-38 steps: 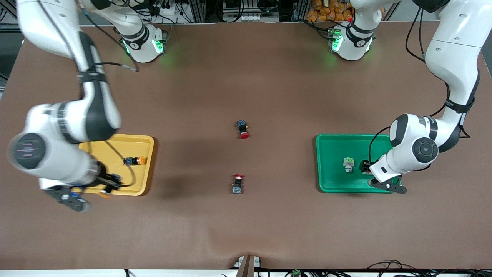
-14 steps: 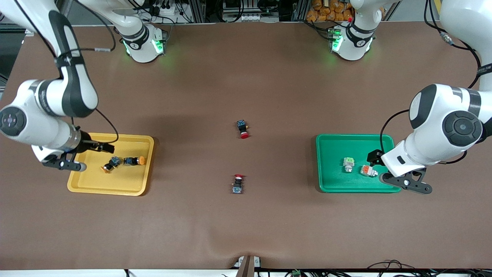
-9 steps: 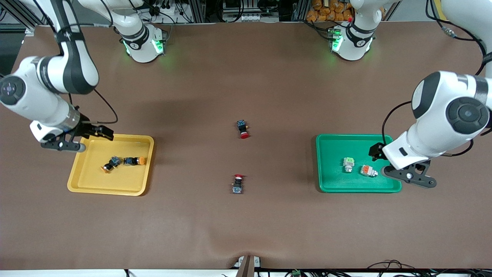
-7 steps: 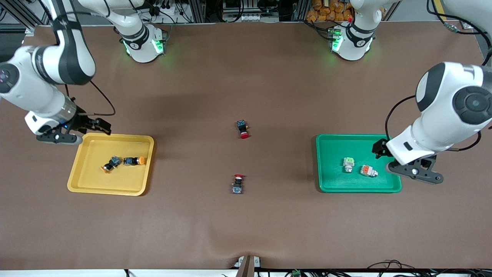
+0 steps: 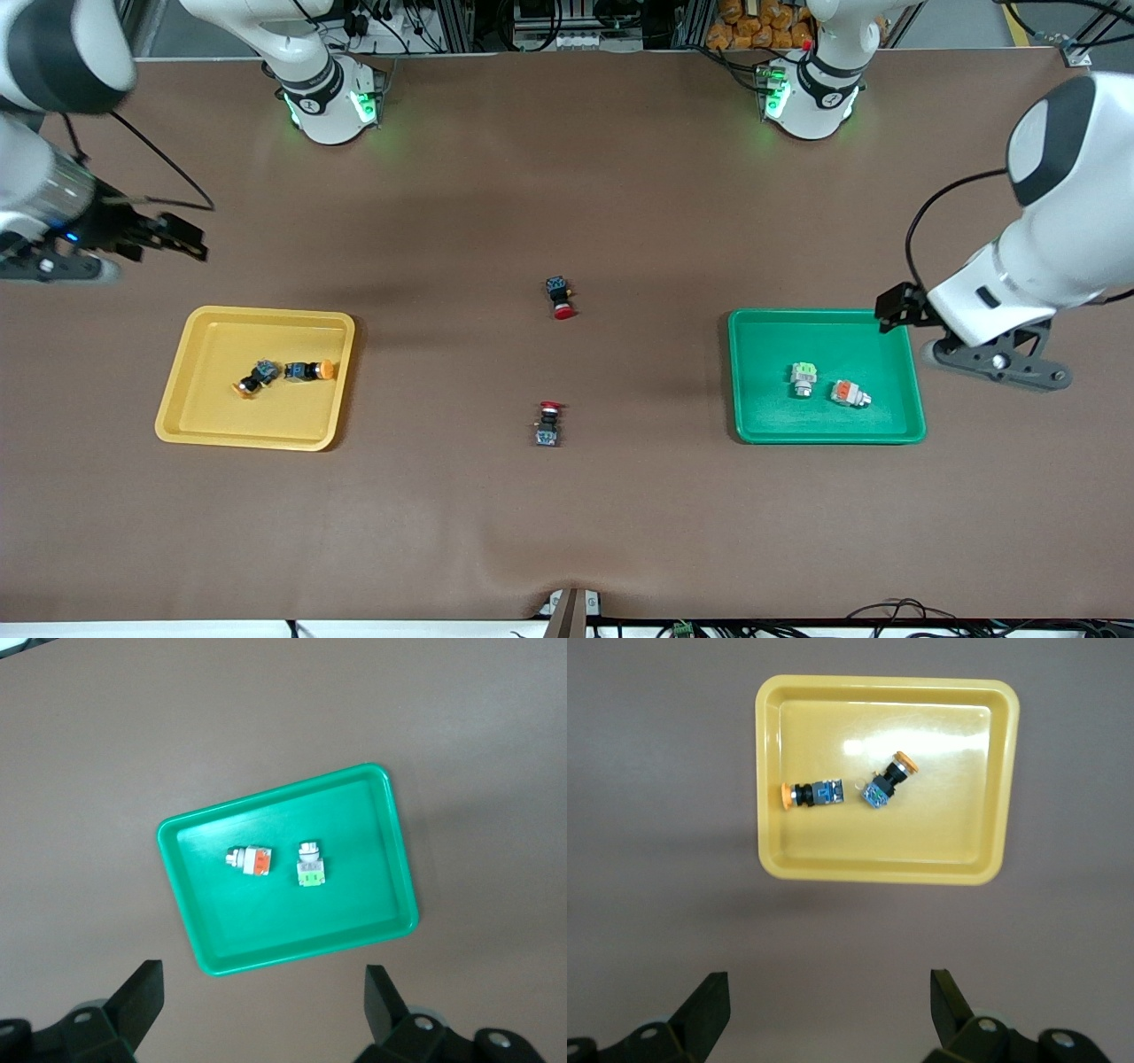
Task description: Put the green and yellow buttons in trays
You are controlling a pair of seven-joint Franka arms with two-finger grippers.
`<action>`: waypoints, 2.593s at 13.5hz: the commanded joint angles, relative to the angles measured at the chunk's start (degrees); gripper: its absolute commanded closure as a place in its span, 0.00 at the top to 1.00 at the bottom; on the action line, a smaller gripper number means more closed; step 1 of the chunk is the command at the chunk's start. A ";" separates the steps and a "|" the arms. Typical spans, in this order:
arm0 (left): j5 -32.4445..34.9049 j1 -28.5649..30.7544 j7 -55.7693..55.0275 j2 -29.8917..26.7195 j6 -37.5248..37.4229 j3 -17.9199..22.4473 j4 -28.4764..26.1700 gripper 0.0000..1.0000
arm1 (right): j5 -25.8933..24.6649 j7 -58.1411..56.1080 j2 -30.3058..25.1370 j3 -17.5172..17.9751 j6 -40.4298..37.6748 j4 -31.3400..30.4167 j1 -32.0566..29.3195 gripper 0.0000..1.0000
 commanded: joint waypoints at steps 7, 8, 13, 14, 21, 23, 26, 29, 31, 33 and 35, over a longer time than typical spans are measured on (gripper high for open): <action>-5.32 -12.86 -9.64 -9.30 -10.33 15.02 -0.32 1.00 | 0.93 -0.50 2.72 -0.03 -13.41 17.16 -0.65 1.00; -5.40 -14.61 -10.97 -9.82 -11.56 16.95 -0.32 1.00 | 1.62 -0.32 3.16 -0.03 -14.55 18.65 -0.65 1.00; -8.13 -16.57 -10.46 -14.13 -14.38 21.53 -2.07 1.00 | 2.25 6.53 4.31 0.06 -15.09 20.42 -0.21 1.00; -8.30 -16.22 -9.15 -14.14 -14.21 21.63 -2.17 1.00 | 2.16 6.54 4.31 0.06 -14.39 20.07 -0.03 1.00; -9.98 -16.39 -8.43 -18.88 -11.40 24.61 -8.67 1.00 | 2.16 6.45 4.04 0.23 -12.89 18.66 -0.12 1.00; -10.06 -16.56 -6.60 -18.97 -11.40 25.84 -8.58 1.00 | 2.16 6.45 4.04 0.23 -13.24 18.66 -0.12 1.00; -10.06 -16.48 -4.56 -19.50 -11.48 26.64 -8.85 1.00 | 2.16 6.19 4.04 0.23 -13.24 18.66 -0.12 1.00; -9.98 -16.65 0.79 -19.24 -11.40 28.83 -8.41 1.00 | 2.33 3.57 4.04 0.32 -13.94 18.57 -0.03 1.00; -9.89 -16.74 0.80 -19.41 -11.66 28.84 -7.88 1.00 | 2.33 3.20 4.04 0.32 -14.21 18.49 0.14 1.00; -9.89 -16.74 0.71 -19.50 -12.45 28.84 -7.79 1.00 | 2.33 3.11 4.04 0.32 -14.21 18.49 0.32 1.00; -9.89 -16.74 0.71 -19.41 -12.45 28.92 -7.79 1.00 | 2.33 3.11 4.04 0.32 -14.21 18.14 0.41 1.00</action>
